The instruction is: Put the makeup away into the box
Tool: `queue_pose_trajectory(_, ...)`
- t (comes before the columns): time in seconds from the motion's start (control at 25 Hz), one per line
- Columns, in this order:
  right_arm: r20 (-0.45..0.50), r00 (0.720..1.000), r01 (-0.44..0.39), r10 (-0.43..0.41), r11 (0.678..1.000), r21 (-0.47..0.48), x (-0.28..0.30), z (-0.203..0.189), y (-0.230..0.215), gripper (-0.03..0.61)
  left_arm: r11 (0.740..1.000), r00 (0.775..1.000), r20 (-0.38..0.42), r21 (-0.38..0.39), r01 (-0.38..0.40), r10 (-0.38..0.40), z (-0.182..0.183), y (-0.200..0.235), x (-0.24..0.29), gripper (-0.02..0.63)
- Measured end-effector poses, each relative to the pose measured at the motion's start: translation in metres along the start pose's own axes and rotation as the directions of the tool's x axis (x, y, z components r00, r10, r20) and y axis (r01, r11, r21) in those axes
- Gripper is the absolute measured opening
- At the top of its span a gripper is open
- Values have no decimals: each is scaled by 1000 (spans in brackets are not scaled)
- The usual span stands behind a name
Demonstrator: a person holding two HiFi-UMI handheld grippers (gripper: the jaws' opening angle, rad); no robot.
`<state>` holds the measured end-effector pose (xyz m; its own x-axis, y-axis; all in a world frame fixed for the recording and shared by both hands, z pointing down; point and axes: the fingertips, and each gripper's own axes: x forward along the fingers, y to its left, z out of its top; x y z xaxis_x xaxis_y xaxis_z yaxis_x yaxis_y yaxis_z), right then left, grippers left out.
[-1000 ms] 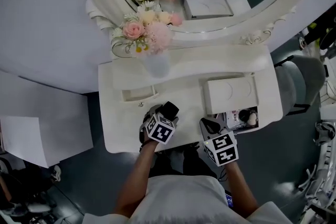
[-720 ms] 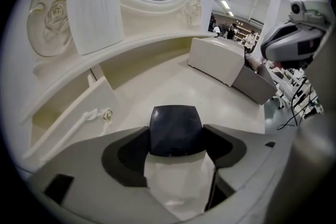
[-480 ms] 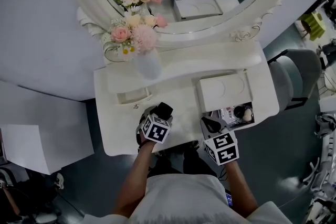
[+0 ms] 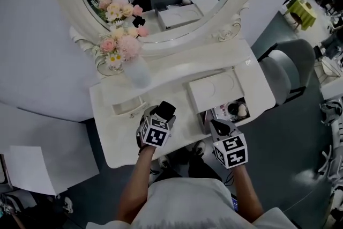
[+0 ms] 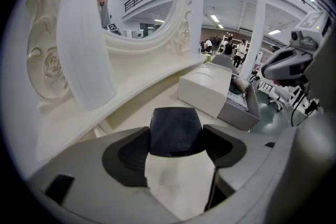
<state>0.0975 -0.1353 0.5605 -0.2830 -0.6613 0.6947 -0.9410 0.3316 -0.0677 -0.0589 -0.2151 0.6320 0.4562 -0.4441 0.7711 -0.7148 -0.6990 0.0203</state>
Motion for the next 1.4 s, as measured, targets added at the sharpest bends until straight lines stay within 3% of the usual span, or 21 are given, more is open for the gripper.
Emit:
queue_pose_trajectory(0.24, 42, 996, 79, -81, 995, 55, -29, -5, -26, -3, 991, 990, 67, 48, 122, -125, 48, -49, -4, 345)
queue_pose_trajectory(0.36, 62, 991, 114, -120, 990, 86, -44, -8, -40, -3, 975, 978, 74, 117, 187, -196, 67, -80, -2, 345)
queue_pose_trajectory(0.72, 77, 974, 199, -214, 967, 160, -80, -28, -89, -3, 908, 944, -4, 271, 320, -331, 101, -171, 26, 345)
queue_pose_trajectory(0.96, 73, 969, 220, -238, 956, 196, -92, -46, -118, -3, 871, 925, -74, 317, 375, -372, 104, -217, 51, 345)
queue_pose_trajectory(1.16, 59, 970, 219, -236, 952, 213, -94, -60, -139, -3, 871, 914, -146, 278, 405, -379, 89, -237, 78, 345)
queue_pose_trajectory(1.4, 62, 975, 195, -212, 958, 209, -94, -66, -161, -3, 900, 922, -189, 224, 374, -337, 80, -242, 99, 345)
